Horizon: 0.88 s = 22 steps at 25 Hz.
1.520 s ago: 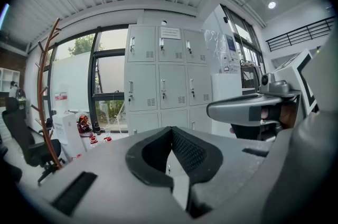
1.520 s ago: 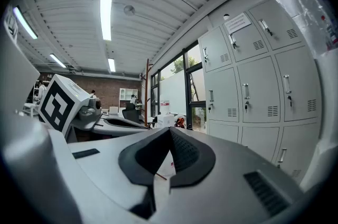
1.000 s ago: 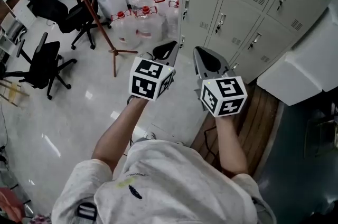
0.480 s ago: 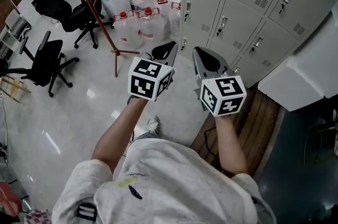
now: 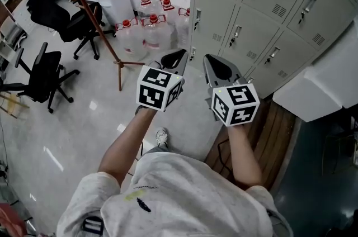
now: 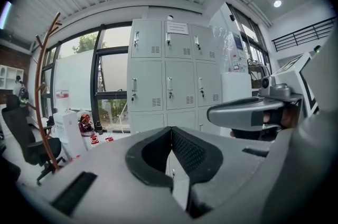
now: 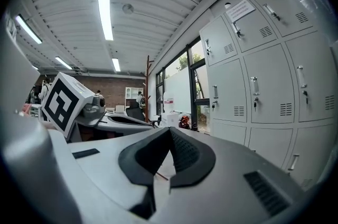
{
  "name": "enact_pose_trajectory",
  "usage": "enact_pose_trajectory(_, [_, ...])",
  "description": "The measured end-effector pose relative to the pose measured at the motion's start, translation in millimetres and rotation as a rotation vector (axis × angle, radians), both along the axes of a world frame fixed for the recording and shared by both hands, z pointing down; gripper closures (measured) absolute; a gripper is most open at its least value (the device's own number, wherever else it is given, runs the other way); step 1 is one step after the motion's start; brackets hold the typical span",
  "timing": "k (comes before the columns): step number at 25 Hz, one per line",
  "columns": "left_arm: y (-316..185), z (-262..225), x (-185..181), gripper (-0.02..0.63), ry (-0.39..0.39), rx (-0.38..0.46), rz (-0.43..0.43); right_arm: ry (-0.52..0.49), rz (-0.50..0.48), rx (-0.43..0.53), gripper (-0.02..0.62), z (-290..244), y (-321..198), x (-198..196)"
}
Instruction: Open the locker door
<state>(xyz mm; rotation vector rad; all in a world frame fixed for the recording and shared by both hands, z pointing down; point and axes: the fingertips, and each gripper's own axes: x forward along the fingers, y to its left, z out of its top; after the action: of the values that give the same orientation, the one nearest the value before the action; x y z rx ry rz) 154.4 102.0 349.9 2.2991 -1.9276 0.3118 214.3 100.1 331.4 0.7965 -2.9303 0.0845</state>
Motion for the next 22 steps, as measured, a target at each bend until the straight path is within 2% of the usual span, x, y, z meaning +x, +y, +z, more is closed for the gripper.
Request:
enact_pose_trajectory(11, [-67,-12,-90,0.6,0.026,0.004,0.072,0.019,0.086,-0.003,0.592,-15,-66,-87])
enact_pose_trajectory(22, [-108,-7,-160,0.6,0.089,0.002,0.137,0.059,0.148,-0.014,0.592,-12,-107,-162])
